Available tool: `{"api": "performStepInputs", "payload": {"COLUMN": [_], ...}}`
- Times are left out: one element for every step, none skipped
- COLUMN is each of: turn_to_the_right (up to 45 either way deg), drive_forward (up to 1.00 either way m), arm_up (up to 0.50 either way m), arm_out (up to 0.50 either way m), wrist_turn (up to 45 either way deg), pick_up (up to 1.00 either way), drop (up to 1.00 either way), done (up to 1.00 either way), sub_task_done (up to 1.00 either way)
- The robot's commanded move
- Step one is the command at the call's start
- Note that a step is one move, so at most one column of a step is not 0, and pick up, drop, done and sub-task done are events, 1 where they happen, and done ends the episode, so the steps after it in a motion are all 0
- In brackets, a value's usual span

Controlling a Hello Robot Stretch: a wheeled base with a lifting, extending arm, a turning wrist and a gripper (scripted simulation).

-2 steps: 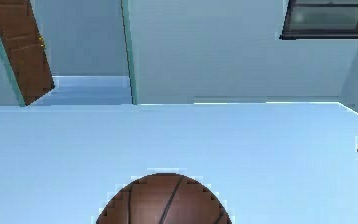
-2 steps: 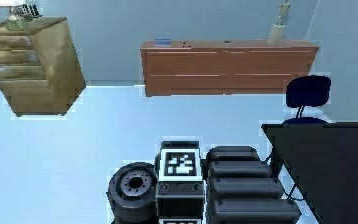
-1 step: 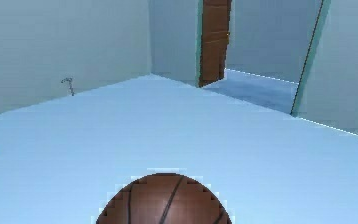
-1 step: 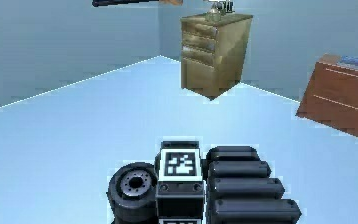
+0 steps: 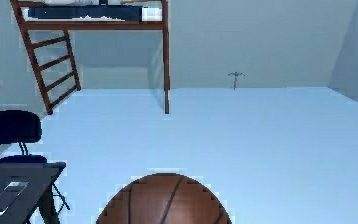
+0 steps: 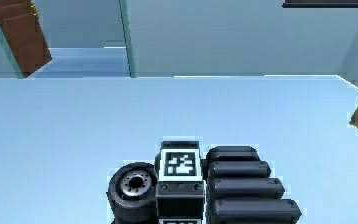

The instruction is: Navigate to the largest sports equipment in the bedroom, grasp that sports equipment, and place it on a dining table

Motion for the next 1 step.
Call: {"api": "performStepInputs", "payload": {"turn_to_the_right": [-6.0], "drive_forward": [0.00], "arm_up": [0.00], "arm_out": [0.00], "wrist_turn": [0.0], "pick_up": [0.00], "drop": [0.00], "done": [0.00], "sub_task_done": [0.00]}}
